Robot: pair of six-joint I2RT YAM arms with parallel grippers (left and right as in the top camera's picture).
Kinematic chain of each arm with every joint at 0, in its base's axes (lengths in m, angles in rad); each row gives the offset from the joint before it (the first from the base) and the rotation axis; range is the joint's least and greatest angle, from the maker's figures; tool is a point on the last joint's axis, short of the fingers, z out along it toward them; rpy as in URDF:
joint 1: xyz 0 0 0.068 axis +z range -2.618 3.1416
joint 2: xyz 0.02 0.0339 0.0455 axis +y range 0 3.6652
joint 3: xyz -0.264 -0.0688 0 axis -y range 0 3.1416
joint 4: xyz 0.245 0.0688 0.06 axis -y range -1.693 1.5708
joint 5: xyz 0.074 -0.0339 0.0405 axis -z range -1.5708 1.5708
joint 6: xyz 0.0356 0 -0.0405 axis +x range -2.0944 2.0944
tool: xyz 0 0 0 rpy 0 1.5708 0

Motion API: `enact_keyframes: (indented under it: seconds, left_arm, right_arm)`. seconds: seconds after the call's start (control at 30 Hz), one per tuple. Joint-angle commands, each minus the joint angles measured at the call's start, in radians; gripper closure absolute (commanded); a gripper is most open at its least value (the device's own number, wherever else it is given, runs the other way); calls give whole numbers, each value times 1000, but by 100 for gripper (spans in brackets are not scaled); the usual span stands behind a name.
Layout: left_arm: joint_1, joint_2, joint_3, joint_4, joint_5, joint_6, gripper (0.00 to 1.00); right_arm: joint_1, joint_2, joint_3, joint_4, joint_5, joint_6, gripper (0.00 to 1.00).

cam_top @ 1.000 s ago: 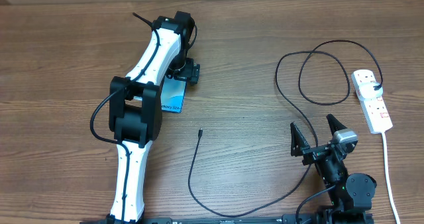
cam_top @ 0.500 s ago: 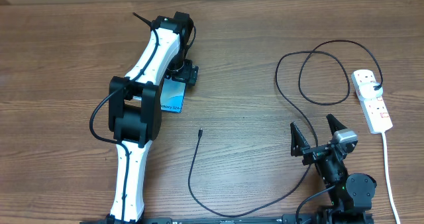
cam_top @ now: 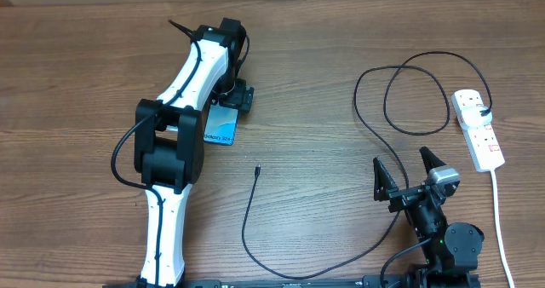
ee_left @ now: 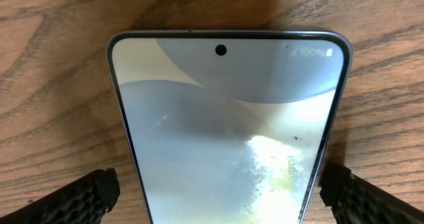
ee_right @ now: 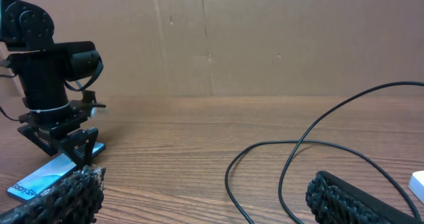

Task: Plug charger to phone and switch on socket
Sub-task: 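Grip the phone with the left gripper and tilt it upright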

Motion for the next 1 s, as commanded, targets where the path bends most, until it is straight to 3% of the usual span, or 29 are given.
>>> enact_keyframes:
  seconds: [0.0,0.5,0.97]
  left_arm:
    - [11,72,-80,-3,-5,12,0]
    - [11,72,-82,-20,272,11,0]
    - [3,72,-82,-26,277,8,0]
  right_arm:
    - [6,-10,-10,6,10,-8,0]
    - [6,-10,-10,6,10,-8,0]
    - [6,-10,-10,6,10,-8,0]
